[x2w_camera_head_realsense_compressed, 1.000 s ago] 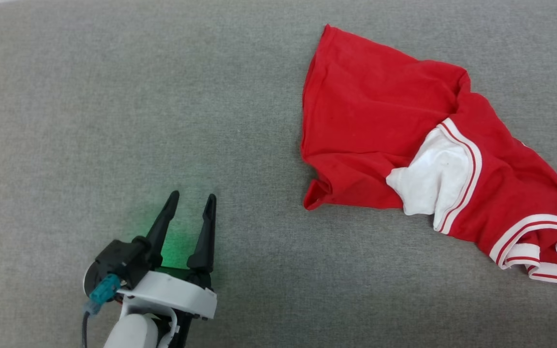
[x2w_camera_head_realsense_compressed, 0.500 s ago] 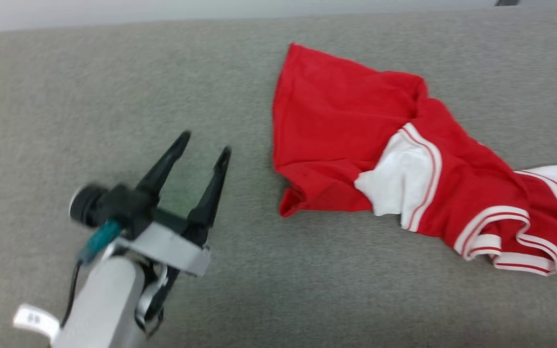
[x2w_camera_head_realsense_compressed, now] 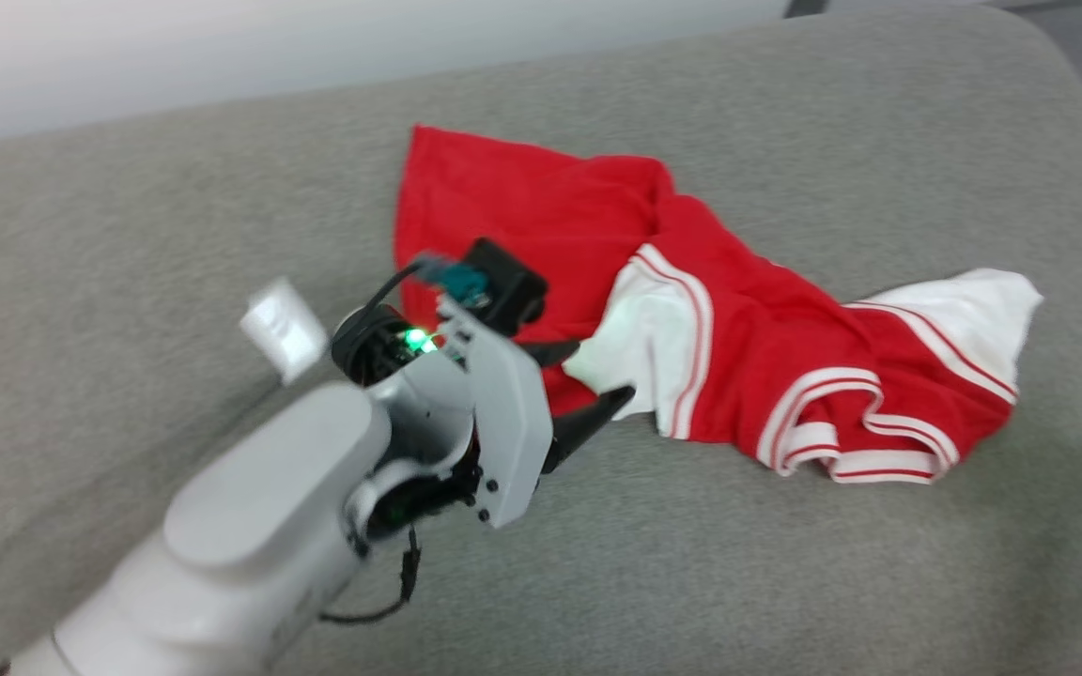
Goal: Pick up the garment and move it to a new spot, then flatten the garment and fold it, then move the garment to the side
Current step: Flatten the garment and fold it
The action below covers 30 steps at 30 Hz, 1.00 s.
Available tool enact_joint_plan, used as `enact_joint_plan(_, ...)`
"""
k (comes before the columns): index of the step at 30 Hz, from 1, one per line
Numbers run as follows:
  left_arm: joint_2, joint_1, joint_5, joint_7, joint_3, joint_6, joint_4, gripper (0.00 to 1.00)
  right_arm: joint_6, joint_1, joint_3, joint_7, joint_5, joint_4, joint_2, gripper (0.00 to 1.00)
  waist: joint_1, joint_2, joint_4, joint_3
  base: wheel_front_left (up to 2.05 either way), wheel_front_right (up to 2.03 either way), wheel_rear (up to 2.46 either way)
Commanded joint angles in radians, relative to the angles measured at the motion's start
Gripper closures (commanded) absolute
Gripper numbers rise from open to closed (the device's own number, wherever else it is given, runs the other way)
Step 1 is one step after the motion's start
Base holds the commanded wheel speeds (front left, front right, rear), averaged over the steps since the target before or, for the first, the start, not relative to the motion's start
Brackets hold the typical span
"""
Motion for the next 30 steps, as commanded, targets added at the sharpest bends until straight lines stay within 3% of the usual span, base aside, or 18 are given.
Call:
enact_joint_plan(1, -0.001, -0.050, -0.045, 0.091, -0.026, 0.001, 0.037, 0.00, -0.001, 0.013, -0.005, 0.000, -0.011, -0.018, 0.018, 0.00, 0.0000, 0.0000, -0.050, -0.007, 0.00, 0.00, 0.00)
enact_joint_plan(6, -0.038, -0.130, -0.142, 0.242, -0.025, 0.005, 0.198, 0.00, -0.001, 0.012, -0.001, 0.000, -0.028, -0.044, 0.046, 0.00, 0.0000, 0.0000, -0.096, 0.014, 0.00, 0.00, 0.00)
enact_joint_plan(14, -0.083, -0.195, -0.139, 0.236, -0.040, 0.003, 0.359, 0.00, -0.001, -0.005, 0.004, 0.000, -0.036, -0.048, 0.070, 0.00, 0.0000, 0.0000, -0.127, 0.044, 0.00, 0.00, 0.00)
enact_joint_plan(15, -0.091, -0.199, -0.143, 0.233, -0.043, 0.002, 0.366, 0.22, -0.001, -0.006, 0.004, 0.000, -0.037, -0.048, 0.072, 0.00, 0.0000, 0.0000, -0.127, 0.047, 0.00, 0.00, 0.00)
enact_joint_plan(17, -0.101, -0.199, -0.168, 0.229, -0.038, 0.001, 0.375, 0.99, -0.001, -0.008, -0.001, -0.001, -0.039, -0.046, 0.075, 0.00, 0.0000, 0.0000, -0.121, 0.050, 0.00, 0.00, 0.00)
enact_joint_plan(24, -0.060, -0.187, -0.220, 0.189, -0.027, 0.000, 0.300, 1.00, -0.001, 0.014, -0.021, 0.000, -0.042, -0.047, 0.068, 0.00, 0.0000, 0.0000, -0.053, 0.030, 0.00, 0.00, 0.00)
enact_joint_plan(30, 0.058, -0.144, -0.271, 0.189, 0.033, 0.026, 0.179, 1.00, -0.001, 0.033, -0.030, -0.001, -0.043, -0.052, 0.052, 0.00, 0.0000, 0.0000, 0.025, 0.001, 0.00, 0.00, 0.00)
